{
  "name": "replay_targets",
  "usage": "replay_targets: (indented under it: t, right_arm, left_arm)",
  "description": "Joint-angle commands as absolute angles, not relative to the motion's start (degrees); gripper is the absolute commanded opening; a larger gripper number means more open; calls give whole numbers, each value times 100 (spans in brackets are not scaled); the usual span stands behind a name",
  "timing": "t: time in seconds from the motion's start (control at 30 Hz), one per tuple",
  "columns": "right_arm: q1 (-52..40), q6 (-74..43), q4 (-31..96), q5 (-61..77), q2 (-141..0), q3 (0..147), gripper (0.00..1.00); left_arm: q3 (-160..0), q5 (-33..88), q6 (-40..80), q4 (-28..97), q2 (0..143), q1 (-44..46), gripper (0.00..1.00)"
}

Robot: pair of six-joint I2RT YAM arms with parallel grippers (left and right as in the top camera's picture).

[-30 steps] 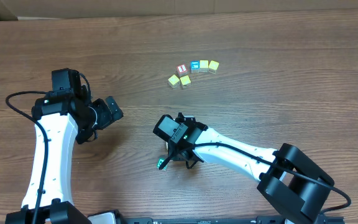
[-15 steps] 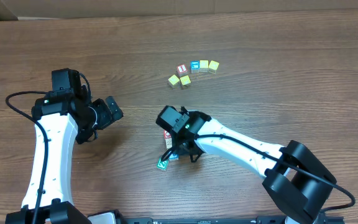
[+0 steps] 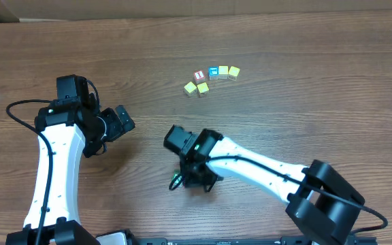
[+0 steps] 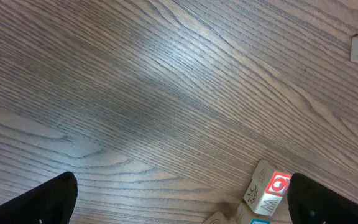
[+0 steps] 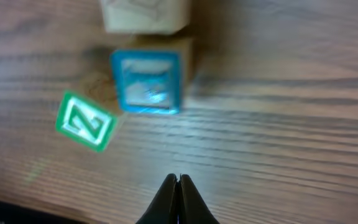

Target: Flip 4 blocks

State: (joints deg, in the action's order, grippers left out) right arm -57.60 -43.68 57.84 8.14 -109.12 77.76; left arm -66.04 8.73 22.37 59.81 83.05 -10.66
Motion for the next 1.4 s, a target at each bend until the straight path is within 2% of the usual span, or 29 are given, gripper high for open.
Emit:
replay_targets:
  t: [0.0, 0.2, 0.6, 1.37]
  right_arm:
    - [-6020, -4580, 5483, 882, -10779, 7616, 4]
    - [-6156, -5312, 5387, 97, -10779, 7454, 4]
    - [-6139, -5325, 4652, 23, -10781, 7238, 4]
    - [-6132, -5406, 4565, 5, -11030, 7238, 4]
  left_arm:
    - [-6573, 854, 2231, 5975, 8324, -1085, 100]
    - [-6573, 854, 2231, 5972, 8326, -1085, 100]
    - [-6573, 854, 2231, 5972, 8324, -1085, 100]
    - [-6573, 854, 2231, 5972, 8324, -1085, 100]
